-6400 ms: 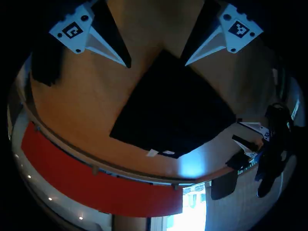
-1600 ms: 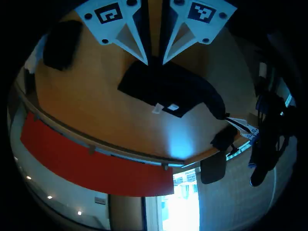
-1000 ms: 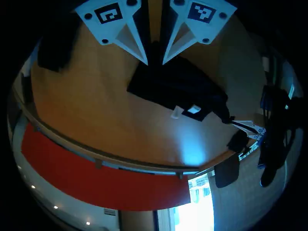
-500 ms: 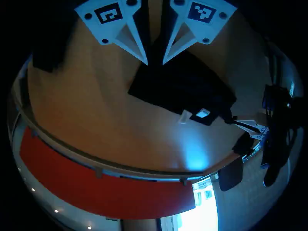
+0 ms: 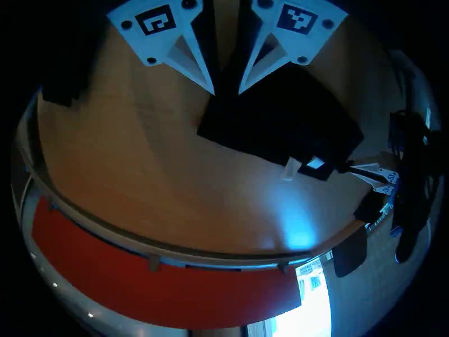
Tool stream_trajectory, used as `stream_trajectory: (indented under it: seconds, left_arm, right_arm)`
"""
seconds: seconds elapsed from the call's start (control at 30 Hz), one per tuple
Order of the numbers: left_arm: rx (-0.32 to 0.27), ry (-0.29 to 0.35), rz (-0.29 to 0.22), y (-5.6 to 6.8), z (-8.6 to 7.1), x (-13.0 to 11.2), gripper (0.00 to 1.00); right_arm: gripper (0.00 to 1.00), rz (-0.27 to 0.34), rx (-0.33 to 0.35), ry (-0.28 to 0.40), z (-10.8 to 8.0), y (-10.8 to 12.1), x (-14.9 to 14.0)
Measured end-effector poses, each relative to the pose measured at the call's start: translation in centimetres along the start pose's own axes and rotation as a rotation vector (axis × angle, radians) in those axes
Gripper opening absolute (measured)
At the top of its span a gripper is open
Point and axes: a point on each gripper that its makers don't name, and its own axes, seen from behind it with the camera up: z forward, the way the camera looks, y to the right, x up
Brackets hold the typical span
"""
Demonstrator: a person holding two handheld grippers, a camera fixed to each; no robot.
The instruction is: Fold towel
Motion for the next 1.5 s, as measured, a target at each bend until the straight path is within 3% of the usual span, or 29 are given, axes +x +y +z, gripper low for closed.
stream_trajectory:
  seconds: [0.33, 0.47, 0.53, 0.6, 0.87, 1.27, 1.5]
  left_arm:
    - [0.035, 0.001, -0.001, -1.1, 0.1, 0.5, 0.28]
    - [0.039, 0.0, -0.002, -1.4, -0.1, 0.5, 0.32]
    - [0.038, -0.003, -0.003, -1.5, -0.1, 0.4, 0.42]
    - [0.037, -0.006, -0.003, -1.5, -0.1, 0.3, 0.52]
    - [0.045, -0.017, 0.003, -1.7, 0.3, 0.2, 0.93]
    - [0.055, -0.01, 0.017, -1.9, 0.1, 0.3, 0.94]
    - [0.066, -0.003, -0.004, -2.3, -0.5, 0.2, 0.94]
  right_arm:
    - [0.34, 0.01, -0.036, 0.002, 0.4, 0.8, 0.2]
    - [0.62, 0.009, -0.044, 0.008, 0.2, 1.2, 0.3]
    - [0.84, 0.005, -0.049, 0.009, 0.2, 1.4, 0.2]
    - [0.95, 0.002, -0.052, 0.011, 0.1, 1.6, 0.2]
    - [0.96, 0.001, -0.051, 0.016, 0.1, 1.7, 0.3]
    - [0.96, -0.004, -0.044, 0.022, 0.0, 1.6, 0.6]
    - [0.96, -0.015, -0.031, 0.026, 0.1, 1.0, 0.8]
